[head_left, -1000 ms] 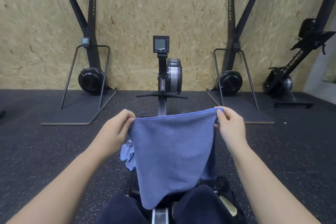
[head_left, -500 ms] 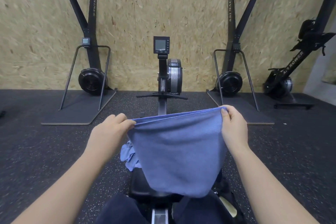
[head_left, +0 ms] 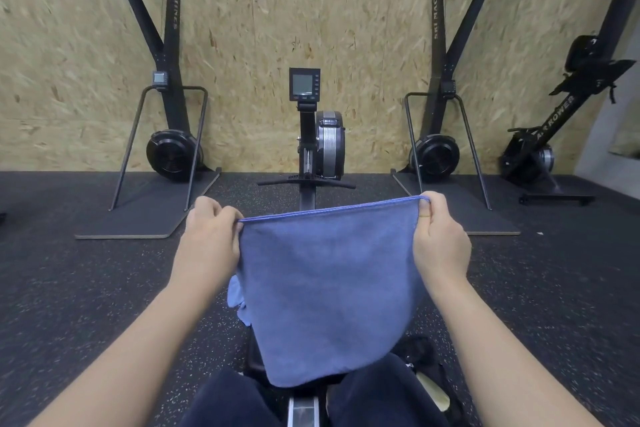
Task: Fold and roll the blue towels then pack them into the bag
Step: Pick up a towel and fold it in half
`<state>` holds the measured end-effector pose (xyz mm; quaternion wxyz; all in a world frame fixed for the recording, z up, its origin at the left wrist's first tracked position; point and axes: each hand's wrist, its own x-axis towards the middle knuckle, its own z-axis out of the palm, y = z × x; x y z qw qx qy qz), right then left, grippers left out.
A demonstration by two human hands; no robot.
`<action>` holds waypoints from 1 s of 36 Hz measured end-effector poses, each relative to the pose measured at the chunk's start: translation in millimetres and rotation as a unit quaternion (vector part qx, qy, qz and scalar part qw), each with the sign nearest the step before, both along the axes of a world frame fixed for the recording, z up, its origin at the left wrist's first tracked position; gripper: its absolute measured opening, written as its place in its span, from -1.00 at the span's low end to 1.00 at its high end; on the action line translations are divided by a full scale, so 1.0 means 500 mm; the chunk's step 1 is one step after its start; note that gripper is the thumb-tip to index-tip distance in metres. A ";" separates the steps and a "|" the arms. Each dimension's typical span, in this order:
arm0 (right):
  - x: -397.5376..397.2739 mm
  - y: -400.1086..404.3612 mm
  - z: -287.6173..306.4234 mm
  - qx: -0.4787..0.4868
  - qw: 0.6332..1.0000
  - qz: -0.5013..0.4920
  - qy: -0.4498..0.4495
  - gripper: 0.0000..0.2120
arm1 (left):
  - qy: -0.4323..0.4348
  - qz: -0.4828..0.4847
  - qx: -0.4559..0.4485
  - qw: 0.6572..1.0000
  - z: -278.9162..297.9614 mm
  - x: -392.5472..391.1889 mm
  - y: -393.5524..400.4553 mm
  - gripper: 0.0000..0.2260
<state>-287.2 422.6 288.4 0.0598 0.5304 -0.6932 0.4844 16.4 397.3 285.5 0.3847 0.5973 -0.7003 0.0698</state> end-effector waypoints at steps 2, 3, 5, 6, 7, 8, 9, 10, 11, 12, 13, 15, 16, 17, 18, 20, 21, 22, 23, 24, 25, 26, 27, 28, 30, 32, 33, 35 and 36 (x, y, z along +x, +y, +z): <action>0.001 0.002 -0.002 -0.009 1.000 0.010 -0.016 -0.70 | 0.047 -0.007 0.003 0.999 0.002 -0.002 0.002 -0.91; 0.002 0.004 -0.003 -0.013 0.999 0.020 -0.030 -0.70 | 0.070 -0.012 0.010 0.997 0.002 -0.002 0.000 -0.92; 0.005 0.006 -0.003 -0.015 0.998 0.040 -0.056 -0.71 | 0.120 -0.024 0.026 0.992 0.001 -0.002 -0.007 -0.90; 0.006 0.007 -0.001 -0.013 0.997 0.047 -0.064 -0.72 | 0.145 -0.028 0.031 0.989 0.002 -0.001 -0.010 -0.87; 0.007 0.009 0.000 -0.008 0.996 0.051 -0.070 -0.72 | 0.169 -0.028 0.033 0.985 0.004 -0.001 -0.012 -0.86; 0.007 0.010 0.001 -0.003 0.996 0.054 -0.072 -0.72 | 0.194 -0.028 0.034 0.980 0.006 -0.002 -0.013 -0.87; 0.008 0.011 0.002 0.001 0.995 0.057 -0.077 -0.73 | 0.222 -0.027 0.036 0.974 0.008 -0.004 -0.011 -0.88; 0.009 0.011 0.003 0.005 0.995 0.058 -0.082 -0.73 | 0.252 -0.028 0.039 0.966 0.010 -0.005 -0.009 -0.89; 0.011 0.011 0.003 0.008 0.995 0.058 -0.087 -0.73 | 0.282 -0.031 0.042 0.958 0.010 -0.006 -0.009 -0.87; 0.013 0.010 0.003 0.008 0.994 0.056 -0.089 -0.73 | 0.309 -0.039 0.042 0.949 0.010 -0.007 -0.009 -0.85; 0.015 0.010 0.002 0.008 0.994 0.053 -0.092 -0.73 | 0.333 -0.050 0.043 0.941 0.007 -0.007 -0.011 -0.82; 0.021 0.008 0.000 0.008 0.993 0.052 -0.106 -0.75 | 0.378 -0.070 0.047 0.922 0.004 -0.012 -0.012 -0.78; 0.023 0.007 0.000 0.010 0.992 0.054 -0.112 -0.76 | 0.395 -0.076 0.050 0.914 0.003 -0.015 -0.012 -0.77; 0.025 0.007 0.000 0.012 0.992 0.056 -0.117 -0.76 | 0.406 -0.079 0.050 0.909 0.001 -0.019 -0.012 -0.76; 0.026 0.007 0.000 0.012 0.991 0.058 -0.120 -0.77 | 0.408 -0.079 0.050 0.908 0.000 -0.023 -0.010 -0.75; 0.026 0.008 0.002 0.012 0.990 0.060 -0.125 -0.78 | 0.390 -0.070 0.044 0.917 -0.003 -0.028 -0.008 -0.75; 0.025 0.010 0.004 0.016 0.991 0.058 -0.121 -0.78 | 0.378 -0.065 0.040 0.923 -0.005 -0.027 -0.008 -0.76; 0.024 0.011 0.005 0.022 0.992 0.052 -0.111 -0.77 | 0.367 -0.059 0.037 0.928 -0.008 -0.026 -0.008 -0.77; 0.023 0.012 0.005 0.030 0.994 0.042 -0.092 -0.76 | 0.360 -0.053 0.035 0.931 -0.010 -0.023 -0.009 -0.78; 0.020 0.012 0.004 0.038 0.996 0.030 -0.069 -0.75 | 0.358 -0.048 0.035 0.932 -0.012 -0.021 -0.009 -0.78; 0.019 0.013 0.003 0.044 0.998 0.018 -0.051 -0.73 | 0.361 -0.047 0.036 0.931 -0.012 -0.019 -0.009 -0.78; 0.018 0.014 0.002 0.045 0.998 0.011 -0.046 -0.73 | 0.366 -0.049 0.039 0.928 -0.012 -0.018 -0.009 -0.78; 0.020 0.014 0.001 0.043 0.997 0.014 -0.056 -0.73 | 0.372 -0.055 0.042 0.926 -0.011 -0.018 -0.006 -0.79; 0.022 0.013 0.001 0.039 0.996 0.026 -0.079 -0.74 | 0.379 -0.065 0.046 0.922 -0.009 -0.020 -0.005 -0.79; 0.030 0.010 0.002 0.034 0.988 0.054 -0.141 -0.76 | 0.390 -0.088 0.057 0.915 -0.008 -0.022 -0.004 -0.82; 0.038 0.010 0.007 0.041 0.982 0.067 -0.169 -0.75 | 0.400 -0.116 0.072 0.906 -0.007 -0.025 -0.002 -0.83; 0.042 0.011 0.010 0.050 0.983 0.065 -0.166 -0.73 | 0.413 -0.133 0.084 0.897 -0.005 -0.027 0.001 -0.81; 0.051 0.017 0.017 0.065 0.984 0.057 -0.153 -0.70 | 0.443 -0.169 0.117 0.872 0.005 -0.034 0.015 -0.77; 0.055 0.021 0.022 0.064 0.985 0.062 -0.150 -0.70 | 0.455 -0.186 0.132 0.861 0.012 -0.039 0.024 -0.76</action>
